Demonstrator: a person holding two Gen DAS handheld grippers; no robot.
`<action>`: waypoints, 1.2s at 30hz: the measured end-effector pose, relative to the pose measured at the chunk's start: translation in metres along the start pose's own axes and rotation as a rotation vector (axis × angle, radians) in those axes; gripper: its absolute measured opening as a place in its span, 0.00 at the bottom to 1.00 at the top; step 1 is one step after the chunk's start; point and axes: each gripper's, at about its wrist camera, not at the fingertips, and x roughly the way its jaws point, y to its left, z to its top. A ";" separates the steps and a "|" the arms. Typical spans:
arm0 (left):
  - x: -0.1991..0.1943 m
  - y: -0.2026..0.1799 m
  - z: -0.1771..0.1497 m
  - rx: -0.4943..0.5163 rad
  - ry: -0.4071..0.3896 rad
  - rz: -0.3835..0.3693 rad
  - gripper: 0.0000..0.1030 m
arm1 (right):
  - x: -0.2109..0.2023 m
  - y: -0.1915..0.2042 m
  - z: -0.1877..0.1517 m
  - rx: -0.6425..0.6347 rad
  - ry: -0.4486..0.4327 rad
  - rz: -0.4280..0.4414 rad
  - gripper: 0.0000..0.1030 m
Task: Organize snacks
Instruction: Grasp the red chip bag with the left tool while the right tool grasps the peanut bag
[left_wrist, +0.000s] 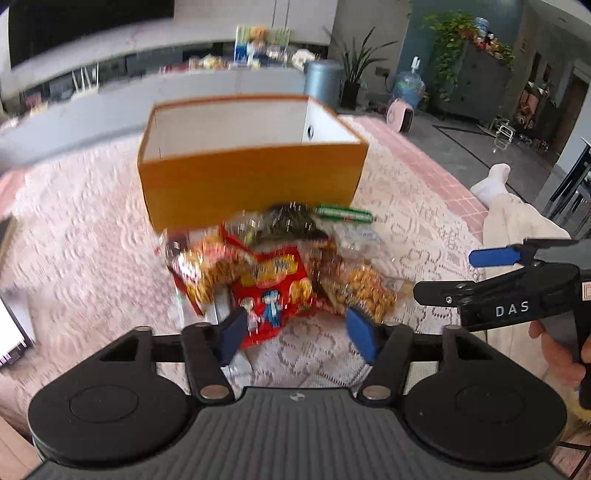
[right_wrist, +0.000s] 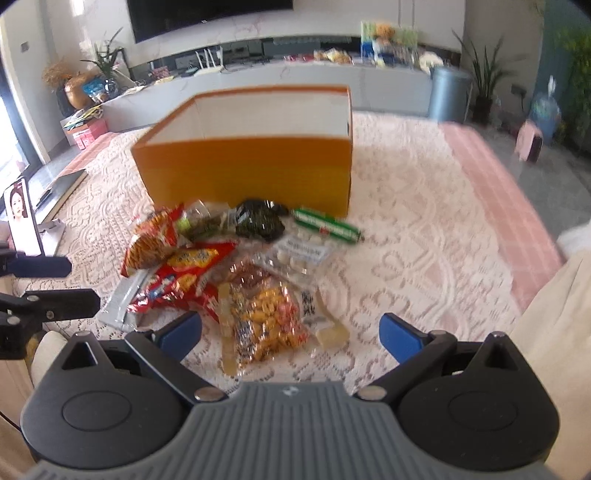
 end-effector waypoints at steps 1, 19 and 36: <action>0.005 0.004 -0.002 -0.017 0.014 -0.007 0.60 | 0.005 -0.002 -0.002 0.016 0.006 0.015 0.93; 0.062 -0.015 -0.019 0.345 0.011 0.122 0.69 | 0.070 0.024 -0.018 -0.209 0.028 0.018 0.93; 0.112 -0.023 -0.024 0.483 0.038 0.258 0.68 | 0.116 0.023 -0.017 -0.218 0.079 0.031 0.96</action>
